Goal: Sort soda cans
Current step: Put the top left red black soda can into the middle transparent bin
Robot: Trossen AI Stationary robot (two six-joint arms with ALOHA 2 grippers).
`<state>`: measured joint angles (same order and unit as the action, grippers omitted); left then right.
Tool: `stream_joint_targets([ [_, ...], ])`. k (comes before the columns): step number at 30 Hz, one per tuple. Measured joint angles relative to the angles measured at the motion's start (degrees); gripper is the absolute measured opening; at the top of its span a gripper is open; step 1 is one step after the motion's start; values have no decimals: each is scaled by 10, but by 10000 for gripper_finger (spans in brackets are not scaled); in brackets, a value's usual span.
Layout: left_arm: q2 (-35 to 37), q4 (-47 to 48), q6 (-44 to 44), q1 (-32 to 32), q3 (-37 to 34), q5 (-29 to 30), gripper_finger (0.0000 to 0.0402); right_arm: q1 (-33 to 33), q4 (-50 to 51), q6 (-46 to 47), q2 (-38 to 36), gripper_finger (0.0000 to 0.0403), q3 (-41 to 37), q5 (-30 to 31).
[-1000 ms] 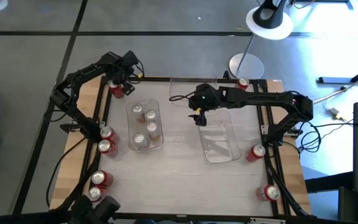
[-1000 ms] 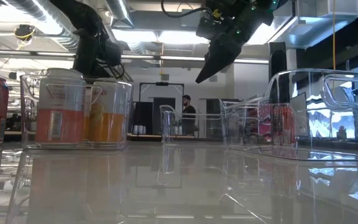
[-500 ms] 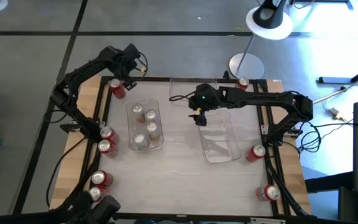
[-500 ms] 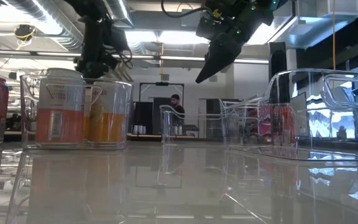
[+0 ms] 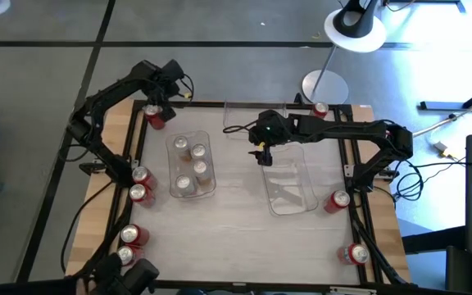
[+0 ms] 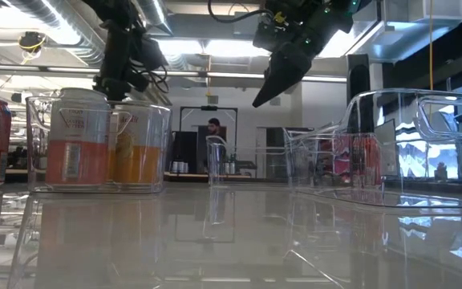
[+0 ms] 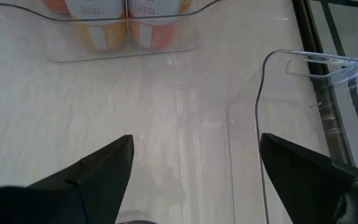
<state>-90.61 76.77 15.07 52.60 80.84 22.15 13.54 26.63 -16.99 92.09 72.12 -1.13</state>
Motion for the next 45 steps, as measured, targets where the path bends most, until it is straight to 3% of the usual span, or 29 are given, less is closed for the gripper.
stream_joint_targets([
  [15, -20, -19, -59, 9, 0, 3, 395, 0, -1, 10, 0, 347, 0, -26],
  [30, -107, 2, -88, 31, 0, 17, 392, 0, -2, 17, 0, 347, 0, -26],
  [45, -164, 59, -62, 33, 0, 29, 365, 0, -2, 17, 0, 347, 0, -26],
])
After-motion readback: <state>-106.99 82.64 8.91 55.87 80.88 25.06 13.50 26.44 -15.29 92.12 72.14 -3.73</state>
